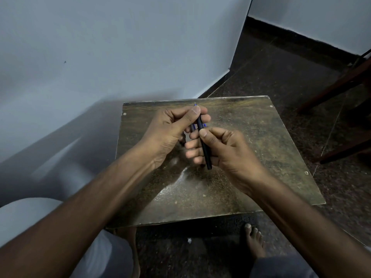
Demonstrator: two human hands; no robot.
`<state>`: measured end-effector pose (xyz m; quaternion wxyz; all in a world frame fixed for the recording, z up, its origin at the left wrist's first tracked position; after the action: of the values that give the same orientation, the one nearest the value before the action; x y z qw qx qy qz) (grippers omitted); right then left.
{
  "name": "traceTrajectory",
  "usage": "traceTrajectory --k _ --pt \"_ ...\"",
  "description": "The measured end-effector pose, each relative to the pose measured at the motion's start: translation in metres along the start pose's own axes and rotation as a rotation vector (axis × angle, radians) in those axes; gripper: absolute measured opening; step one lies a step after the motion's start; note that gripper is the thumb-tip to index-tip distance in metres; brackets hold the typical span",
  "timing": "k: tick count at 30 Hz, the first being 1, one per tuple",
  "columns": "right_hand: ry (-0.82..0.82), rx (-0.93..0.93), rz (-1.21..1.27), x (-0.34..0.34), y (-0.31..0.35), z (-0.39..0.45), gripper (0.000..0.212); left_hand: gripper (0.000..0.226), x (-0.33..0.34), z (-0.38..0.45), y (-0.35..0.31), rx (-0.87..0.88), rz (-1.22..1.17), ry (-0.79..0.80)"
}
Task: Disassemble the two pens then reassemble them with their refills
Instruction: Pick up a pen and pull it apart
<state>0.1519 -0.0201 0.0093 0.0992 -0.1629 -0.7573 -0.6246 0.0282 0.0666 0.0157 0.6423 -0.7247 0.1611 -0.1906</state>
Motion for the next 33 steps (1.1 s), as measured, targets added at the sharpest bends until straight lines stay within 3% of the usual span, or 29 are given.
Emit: traceTrajectory --k 7,11,15,18,20,23,27,30,33 --pt "-0.166 -0.079 -0.262 -0.009 0.006 -0.004 0.008 0.020 0.005 -0.006 0.003 0.059 0.109 -0.159" --pt "-0.271 -0.160 -0.315 -0.014 0.014 -0.007 0.030 0.015 0.007 -0.007 0.001 0.060 0.125 -0.146" --pt "-0.105 -0.004 -0.181 -0.013 0.008 -0.001 0.038 0.020 0.002 -0.007 -0.001 0.024 0.142 -0.099" --pt "0.005 0.019 -0.201 -0.012 0.007 0.002 0.025 0.024 -0.003 -0.006 -0.001 0.002 0.175 -0.095" --pt "-0.044 -0.013 -0.204 -0.017 0.005 0.004 0.009 0.025 0.001 -0.008 -0.003 -0.015 0.132 -0.090" --pt "-0.124 -0.034 -0.208 -0.022 0.005 0.006 0.021 0.024 0.006 -0.010 -0.003 -0.027 0.069 -0.081" --pt "-0.029 0.062 -0.137 -0.016 -0.001 0.005 0.027 0.023 0.001 -0.007 -0.002 -0.038 0.073 -0.082" --pt "-0.044 0.045 -0.133 -0.016 -0.003 0.006 0.018 0.025 0.002 -0.009 -0.002 -0.056 0.053 -0.078" --pt "-0.077 0.040 -0.131 -0.020 -0.004 0.006 0.032 0.025 0.006 -0.009 -0.001 -0.052 0.050 -0.072"
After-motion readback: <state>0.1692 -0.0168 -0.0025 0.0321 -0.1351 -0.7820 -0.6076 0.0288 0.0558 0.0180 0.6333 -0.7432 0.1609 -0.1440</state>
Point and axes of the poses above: each hand's wrist, its own z-axis towards the middle knuckle, its own x-axis out of the palm, y = z × x, the point moved 6 cm from there along z, towards the middle knuckle, and after that the axes turned 8 degrees about z, right-handed, at the moved point
